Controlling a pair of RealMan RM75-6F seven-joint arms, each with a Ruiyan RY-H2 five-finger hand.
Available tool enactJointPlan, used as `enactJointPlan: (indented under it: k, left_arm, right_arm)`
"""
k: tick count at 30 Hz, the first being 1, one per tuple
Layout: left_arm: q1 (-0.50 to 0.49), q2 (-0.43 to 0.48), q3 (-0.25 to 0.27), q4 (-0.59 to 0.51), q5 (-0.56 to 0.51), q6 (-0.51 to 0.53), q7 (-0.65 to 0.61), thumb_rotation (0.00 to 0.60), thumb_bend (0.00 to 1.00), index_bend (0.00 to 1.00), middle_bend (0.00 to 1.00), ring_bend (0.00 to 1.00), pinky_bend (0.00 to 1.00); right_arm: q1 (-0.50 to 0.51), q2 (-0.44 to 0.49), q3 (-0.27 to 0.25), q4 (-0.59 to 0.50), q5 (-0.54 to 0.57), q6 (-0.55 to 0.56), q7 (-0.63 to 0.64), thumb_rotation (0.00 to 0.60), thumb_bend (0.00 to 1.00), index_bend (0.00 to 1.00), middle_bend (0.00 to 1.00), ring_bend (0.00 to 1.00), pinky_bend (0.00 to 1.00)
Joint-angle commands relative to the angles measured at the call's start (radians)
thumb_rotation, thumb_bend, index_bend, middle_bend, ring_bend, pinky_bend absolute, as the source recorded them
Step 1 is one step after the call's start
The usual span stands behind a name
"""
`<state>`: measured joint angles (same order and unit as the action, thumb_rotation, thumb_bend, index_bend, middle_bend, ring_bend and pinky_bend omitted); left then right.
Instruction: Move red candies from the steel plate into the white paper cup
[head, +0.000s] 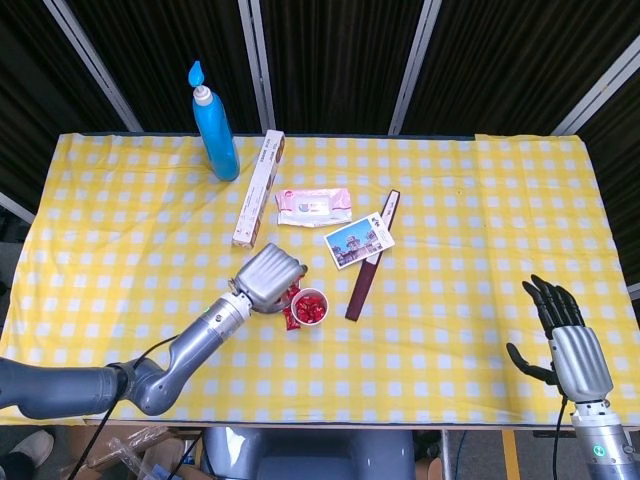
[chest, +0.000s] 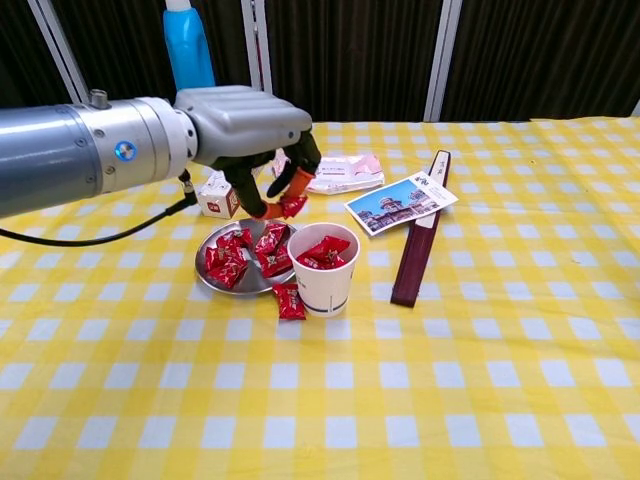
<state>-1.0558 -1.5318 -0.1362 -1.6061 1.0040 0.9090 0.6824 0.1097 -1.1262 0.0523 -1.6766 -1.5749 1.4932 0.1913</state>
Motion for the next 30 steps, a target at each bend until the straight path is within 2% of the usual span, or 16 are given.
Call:
enactJointPlan:
  k: [1,6,13,23,26,30]
  left_arm:
    - [-0.026,-0.045,0.004,0.009,-0.014,-0.022,0.027,0.6,0.39,0.56,0.59,0.88,0.94]
    - [-0.038,-0.066,0.011,0.012,-0.029,-0.027,0.044,0.6,0.34,0.53,0.56,0.88,0.94]
    - [-0.035,-0.071,0.013,0.01,-0.031,-0.01,0.041,0.6,0.3,0.43,0.45,0.88,0.94]
    - [0.018,0.004,0.0,-0.03,-0.018,0.058,-0.023,0.6,0.3,0.36,0.39,0.87,0.94]
    - [0.038,0.032,0.01,-0.043,-0.007,0.068,-0.042,0.6,0.3,0.33,0.45,0.87,0.94]
    - [0.061,0.062,0.03,-0.055,0.004,0.075,-0.051,0.6,0.29,0.32,0.66,0.88,0.94]
  right_arm:
    - [0.0,0.002,0.001,0.0,0.001,0.001,0.006,0.6,0.39,0.0,0.0,0.0,0.0]
    - [0.001,0.002,0.001,0.001,-0.002,0.001,0.008,0.6,0.39,0.0,0.0,0.0,0.0]
    - [0.0,0.003,0.001,0.0,-0.003,0.003,0.009,0.6,0.39,0.0,0.0,0.0,0.0]
    - [0.0,0.0,0.0,0.002,-0.004,0.003,0.003,0.6,0.39,0.0,0.0,0.0,0.0]
    - [0.0,-0.001,0.0,0.002,-0.006,0.005,0.001,0.6,0.39,0.0,0.0,0.0,0.0]
    - [0.0,-0.002,0.0,0.003,-0.005,0.004,0.002,0.6,0.39,0.0,0.0,0.0,0.0]
